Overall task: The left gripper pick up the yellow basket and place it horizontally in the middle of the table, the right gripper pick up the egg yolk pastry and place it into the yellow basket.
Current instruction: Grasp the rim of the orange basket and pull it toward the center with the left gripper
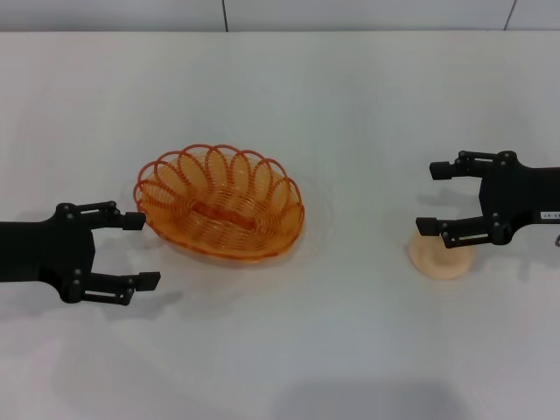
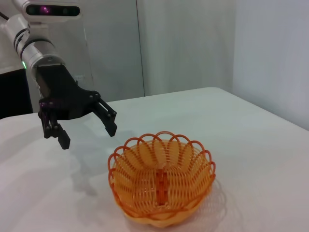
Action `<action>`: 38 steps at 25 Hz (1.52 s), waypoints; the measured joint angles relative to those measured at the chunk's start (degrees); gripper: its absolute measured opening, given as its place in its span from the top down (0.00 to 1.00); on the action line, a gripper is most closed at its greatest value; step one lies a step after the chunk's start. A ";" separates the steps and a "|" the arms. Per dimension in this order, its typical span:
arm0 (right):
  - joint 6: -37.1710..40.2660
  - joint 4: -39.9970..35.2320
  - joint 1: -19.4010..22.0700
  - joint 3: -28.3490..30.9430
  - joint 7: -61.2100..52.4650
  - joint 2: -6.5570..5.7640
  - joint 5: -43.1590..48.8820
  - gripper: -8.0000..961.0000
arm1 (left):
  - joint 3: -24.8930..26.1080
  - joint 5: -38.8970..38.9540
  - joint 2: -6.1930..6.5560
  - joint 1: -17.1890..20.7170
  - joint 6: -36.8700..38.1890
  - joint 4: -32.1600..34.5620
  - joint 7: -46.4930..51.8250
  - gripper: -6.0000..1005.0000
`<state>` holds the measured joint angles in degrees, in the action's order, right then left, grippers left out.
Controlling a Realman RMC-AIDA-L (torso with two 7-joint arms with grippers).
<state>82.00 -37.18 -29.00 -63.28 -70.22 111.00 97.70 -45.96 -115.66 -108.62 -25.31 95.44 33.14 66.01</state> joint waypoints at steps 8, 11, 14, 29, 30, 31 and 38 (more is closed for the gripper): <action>0.00 0.00 0.00 0.00 0.00 0.05 -0.07 0.11 | 0.00 -0.01 -0.01 0.00 -0.33 0.00 0.00 0.12; -0.05 0.00 0.00 0.00 0.00 0.07 -0.08 0.11 | -0.18 -0.01 -0.01 0.00 -0.66 0.00 0.06 0.12; -0.07 0.00 0.00 0.00 0.00 0.09 -0.11 0.11 | -0.30 -0.04 -0.01 0.00 -0.69 0.00 0.11 0.12; 0.91 -0.57 -0.07 0.00 -0.01 0.29 -0.19 0.11 | -0.48 -0.36 -1.34 0.62 0.20 6.79 10.87 0.12; 0.93 -0.58 -0.07 0.00 -0.01 0.33 -0.17 0.11 | -0.50 -0.51 -1.84 0.89 0.49 8.97 13.75 0.12; 0.94 -0.59 -0.06 0.00 -0.01 0.37 -0.12 0.11 | -0.52 -2.12 -3.18 1.64 1.13 15.59 22.30 0.12; 0.93 -0.99 -0.02 0.00 0.12 0.57 -0.01 0.11 | -0.36 -7.34 -5.15 1.35 5.63 29.07 41.66 0.12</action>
<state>82.93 -38.17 -29.02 -63.28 -70.09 111.57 97.69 -46.33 -123.00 -113.77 -23.96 101.07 62.21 107.66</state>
